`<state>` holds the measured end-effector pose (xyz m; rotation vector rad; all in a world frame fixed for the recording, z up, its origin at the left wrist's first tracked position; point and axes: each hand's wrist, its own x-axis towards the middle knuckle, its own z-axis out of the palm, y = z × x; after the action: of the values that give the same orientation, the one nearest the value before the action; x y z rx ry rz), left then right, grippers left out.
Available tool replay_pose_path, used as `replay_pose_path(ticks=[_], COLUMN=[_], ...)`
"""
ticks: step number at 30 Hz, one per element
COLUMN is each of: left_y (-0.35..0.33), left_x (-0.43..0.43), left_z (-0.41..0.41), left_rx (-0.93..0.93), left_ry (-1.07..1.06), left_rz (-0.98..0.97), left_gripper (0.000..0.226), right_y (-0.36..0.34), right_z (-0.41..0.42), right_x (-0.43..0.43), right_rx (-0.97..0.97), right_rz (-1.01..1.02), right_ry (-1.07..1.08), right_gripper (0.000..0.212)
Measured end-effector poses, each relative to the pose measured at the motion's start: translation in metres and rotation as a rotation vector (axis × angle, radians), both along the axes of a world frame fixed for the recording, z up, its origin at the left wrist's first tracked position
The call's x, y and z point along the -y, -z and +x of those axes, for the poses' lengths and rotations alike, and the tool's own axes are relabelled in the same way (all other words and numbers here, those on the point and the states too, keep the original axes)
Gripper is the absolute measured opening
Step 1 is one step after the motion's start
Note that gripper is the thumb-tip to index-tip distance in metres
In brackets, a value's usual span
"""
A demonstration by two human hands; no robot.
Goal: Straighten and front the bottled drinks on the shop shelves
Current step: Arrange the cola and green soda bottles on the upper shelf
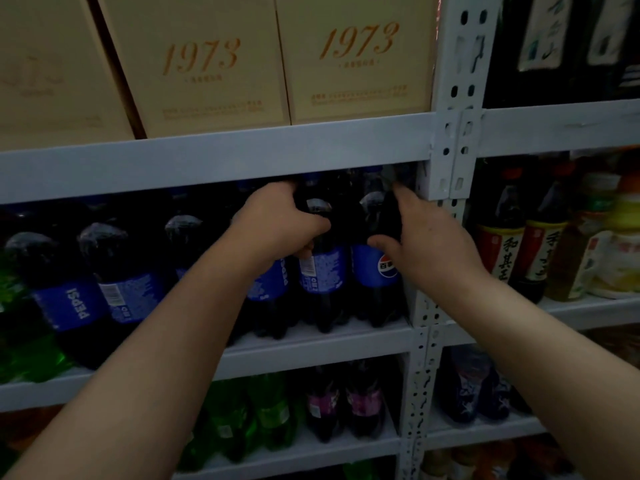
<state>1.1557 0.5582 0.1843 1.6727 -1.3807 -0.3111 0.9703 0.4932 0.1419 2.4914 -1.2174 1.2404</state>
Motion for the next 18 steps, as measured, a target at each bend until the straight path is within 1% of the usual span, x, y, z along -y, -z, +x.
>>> replay_pose_path(ticks=[1,3,4,5,6,8,10,12,14,15,16,17,18], left_y=[0.003,0.009,0.011,0.011,0.01,0.006,-0.001,-0.008,-0.011,-0.009,-0.005,-0.001,0.004], left_x=[0.002,0.004,0.003,0.004,0.004,0.005,0.003,-0.003,-0.008,-0.009,-0.009,-0.007,-0.004], left_z=[-0.004,-0.015,-0.02,-0.024,-0.027,-0.027,-0.02,-0.012,-0.006,-0.005,-0.006,-0.01,-0.014], left_rx=[0.118,0.368,0.428,0.451,0.458,0.474,0.474,0.393,0.162,0.076,0.041,0.071,0.157], left_ry=[-0.101,-0.32,-0.377,-0.403,-0.411,-0.393,-0.302,-0.164,-0.027,0.002,-0.008,-0.061,-0.14], left_rz=[-0.045,-0.135,-0.144,-0.13,-0.112,-0.083,-0.053,0.001,0.05,0.056,0.038,-0.003,-0.054], left_gripper=[0.041,0.069,0.078,0.082,0.082,0.07,0.048,0.034,0.028,0.026,0.023,0.025,0.036], right_y=[0.0,0.0,0.0,0.0,0.0,0.001,0.001,0.001,0.001,0.002,0.003,0.004,0.004], right_z=[0.0,0.0,0.0,0.0,-0.001,-0.001,-0.001,-0.002,-0.001,0.0,0.001,0.002,0.002], right_x=[-0.001,-0.003,-0.004,-0.004,-0.004,-0.004,-0.004,-0.005,-0.005,-0.005,-0.005,-0.005,-0.005], right_rx=[0.006,0.016,0.021,0.023,0.022,0.014,0.011,0.017,0.025,0.022,0.017,0.016,0.021], right_rz=[0.0,0.005,0.004,0.002,0.0,0.004,0.002,-0.004,0.001,0.003,0.003,0.004,0.003], right_ry=[-0.003,-0.014,-0.018,-0.022,-0.024,-0.019,-0.01,0.002,0.019,0.029,0.037,0.042,0.042], right_gripper=[0.065,0.063,0.063,0.063,0.063,0.062,0.061,0.06,0.059,0.058,0.056,0.056,0.057])
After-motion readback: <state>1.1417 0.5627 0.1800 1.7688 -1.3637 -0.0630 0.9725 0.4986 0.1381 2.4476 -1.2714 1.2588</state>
